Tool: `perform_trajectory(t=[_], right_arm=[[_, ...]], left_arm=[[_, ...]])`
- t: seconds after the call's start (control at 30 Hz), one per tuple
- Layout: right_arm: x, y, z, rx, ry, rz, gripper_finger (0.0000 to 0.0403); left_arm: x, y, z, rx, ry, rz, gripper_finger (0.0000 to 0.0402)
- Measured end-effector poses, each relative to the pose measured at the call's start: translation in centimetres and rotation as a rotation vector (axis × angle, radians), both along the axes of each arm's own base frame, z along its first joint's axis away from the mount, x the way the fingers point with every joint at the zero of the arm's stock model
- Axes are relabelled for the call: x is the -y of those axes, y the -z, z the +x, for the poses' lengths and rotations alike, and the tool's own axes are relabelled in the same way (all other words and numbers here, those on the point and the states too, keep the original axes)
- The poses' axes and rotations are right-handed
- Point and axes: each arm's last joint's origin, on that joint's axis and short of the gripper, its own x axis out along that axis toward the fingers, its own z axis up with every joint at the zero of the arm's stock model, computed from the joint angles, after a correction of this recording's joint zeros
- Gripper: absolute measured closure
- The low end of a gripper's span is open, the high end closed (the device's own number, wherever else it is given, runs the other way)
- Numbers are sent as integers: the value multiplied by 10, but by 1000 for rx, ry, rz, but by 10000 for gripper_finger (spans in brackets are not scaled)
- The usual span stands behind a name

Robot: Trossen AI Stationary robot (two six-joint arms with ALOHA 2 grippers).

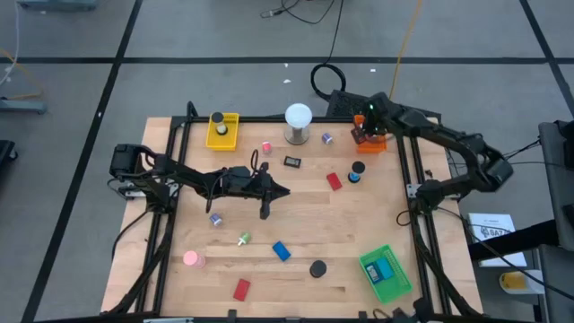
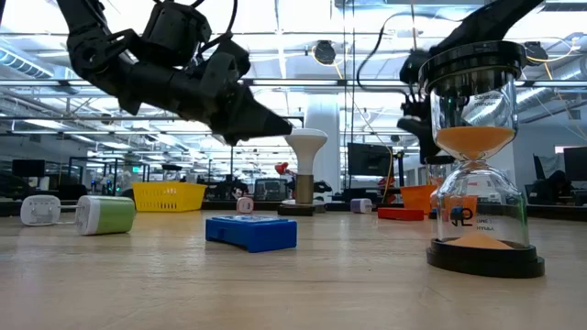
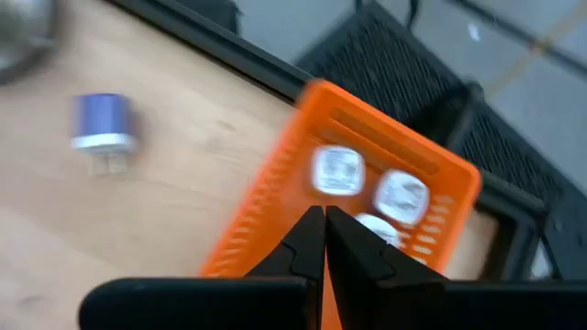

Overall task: Pick & Place Office items
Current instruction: Put the blue digital clock into the green bin

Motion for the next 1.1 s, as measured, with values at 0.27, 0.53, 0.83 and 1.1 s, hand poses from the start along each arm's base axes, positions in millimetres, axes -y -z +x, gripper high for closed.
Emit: perform_trajectory(t=[0.27, 0.53, 0.83, 1.1], right_arm=[[-56, -3, -3, 193, -199, -248, 397], [-106, -5, -15, 435, -312, -359, 397], [-139, 0, -9, 650, -475, -435, 397], [-154, 0, -3, 746, -584, -490, 397]], left_arm=[[10, 6, -1, -72, -3, 79, 394], [30, 3, -9, -161, -54, 159, 394], [57, -30, -52, -318, -56, 152, 388], [62, -44, -95, -453, -222, -7, 343]])
